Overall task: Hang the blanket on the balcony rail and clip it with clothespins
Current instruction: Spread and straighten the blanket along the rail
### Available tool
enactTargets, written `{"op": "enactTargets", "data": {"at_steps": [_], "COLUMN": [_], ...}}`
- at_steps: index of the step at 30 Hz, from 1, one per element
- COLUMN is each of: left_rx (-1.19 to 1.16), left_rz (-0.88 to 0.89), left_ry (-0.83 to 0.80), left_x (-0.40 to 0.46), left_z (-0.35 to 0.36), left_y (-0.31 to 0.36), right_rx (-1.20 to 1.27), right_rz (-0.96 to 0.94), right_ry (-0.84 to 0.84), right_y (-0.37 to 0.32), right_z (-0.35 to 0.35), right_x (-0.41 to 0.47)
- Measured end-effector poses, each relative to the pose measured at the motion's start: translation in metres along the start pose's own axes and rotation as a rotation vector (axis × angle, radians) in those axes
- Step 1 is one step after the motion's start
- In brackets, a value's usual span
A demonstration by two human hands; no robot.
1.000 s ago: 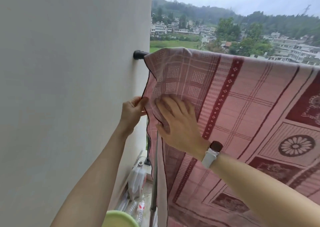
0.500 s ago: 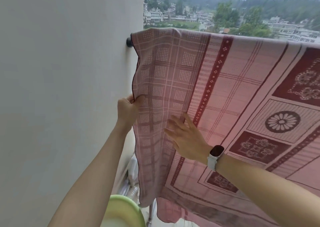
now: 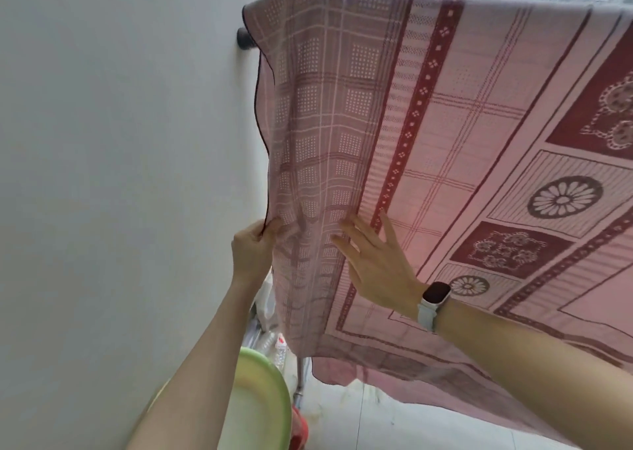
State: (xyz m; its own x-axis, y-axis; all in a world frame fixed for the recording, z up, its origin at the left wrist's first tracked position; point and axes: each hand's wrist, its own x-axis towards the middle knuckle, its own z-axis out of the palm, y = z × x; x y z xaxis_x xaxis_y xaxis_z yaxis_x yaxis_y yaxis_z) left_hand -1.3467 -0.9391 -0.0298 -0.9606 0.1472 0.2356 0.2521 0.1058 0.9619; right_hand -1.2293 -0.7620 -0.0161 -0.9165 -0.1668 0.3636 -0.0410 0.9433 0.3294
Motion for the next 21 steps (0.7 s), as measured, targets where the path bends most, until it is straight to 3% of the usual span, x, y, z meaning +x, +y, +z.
{"op": "enactTargets", "data": {"at_steps": [7,15,21], "left_rx": [-0.074,0.09,-0.03], "left_rz": [-0.077,-0.185,-0.316], "left_ry": [-0.037,-0.077,-0.198], "left_x": [-0.026,-0.046,-0.067], "left_z": [-0.011,-0.01,-0.009], "left_y": [-0.028,-0.063,-0.072], "right_rx": [-0.069,0.008,0.066], "right_rz": [0.017,0.039,0.155], "right_ry": [-0.14,-0.072,-0.099], "right_y": [-0.007,-0.007,-0.001], "right_z": [0.02,0.029,0.032], "right_x": [-0.03,-0.051,-0.06]}}
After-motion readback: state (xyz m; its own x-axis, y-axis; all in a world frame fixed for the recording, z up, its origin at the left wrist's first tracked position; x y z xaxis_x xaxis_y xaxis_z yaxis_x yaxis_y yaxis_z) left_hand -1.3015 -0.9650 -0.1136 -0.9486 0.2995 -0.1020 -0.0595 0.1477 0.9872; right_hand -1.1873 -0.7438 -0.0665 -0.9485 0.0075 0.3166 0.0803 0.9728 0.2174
